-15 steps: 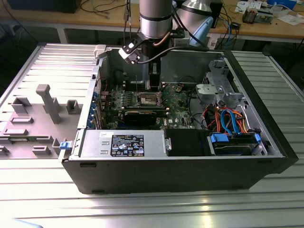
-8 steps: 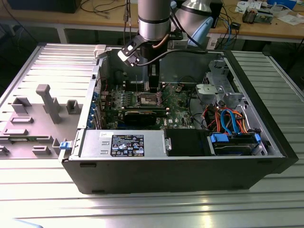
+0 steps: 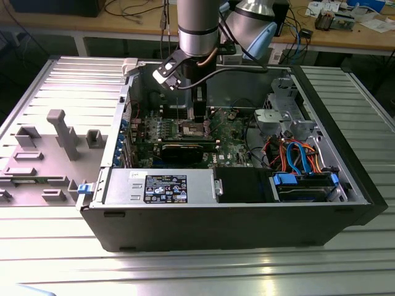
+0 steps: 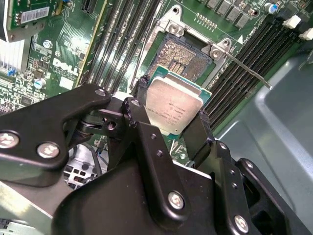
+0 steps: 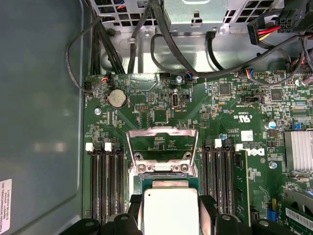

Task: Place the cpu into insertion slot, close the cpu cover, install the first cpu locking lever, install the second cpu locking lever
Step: 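Place the cpu into insertion slot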

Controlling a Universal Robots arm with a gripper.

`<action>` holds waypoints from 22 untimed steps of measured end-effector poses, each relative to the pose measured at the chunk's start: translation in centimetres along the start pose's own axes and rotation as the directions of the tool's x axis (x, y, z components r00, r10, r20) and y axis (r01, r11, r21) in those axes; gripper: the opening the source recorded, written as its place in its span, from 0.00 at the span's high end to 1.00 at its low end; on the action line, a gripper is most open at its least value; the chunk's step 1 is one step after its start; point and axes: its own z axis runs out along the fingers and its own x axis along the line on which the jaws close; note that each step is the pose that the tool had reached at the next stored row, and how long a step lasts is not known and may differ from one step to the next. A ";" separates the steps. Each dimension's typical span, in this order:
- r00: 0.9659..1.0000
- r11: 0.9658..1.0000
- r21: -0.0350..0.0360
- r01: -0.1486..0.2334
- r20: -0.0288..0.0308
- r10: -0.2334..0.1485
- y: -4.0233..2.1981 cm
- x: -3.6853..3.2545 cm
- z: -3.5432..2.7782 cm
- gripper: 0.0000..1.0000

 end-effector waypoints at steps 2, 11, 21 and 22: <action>1.000 1.000 0.000 0.000 0.000 0.000 0.00 0.00 0.01 0.45; 1.000 1.000 0.000 0.000 0.000 0.000 -0.01 0.00 0.06 0.45; 1.000 1.000 -0.001 0.001 -0.002 -0.001 -0.15 0.01 1.52 0.45; 1.000 1.000 -0.001 0.001 -0.002 -0.001 -0.15 0.01 1.53 0.45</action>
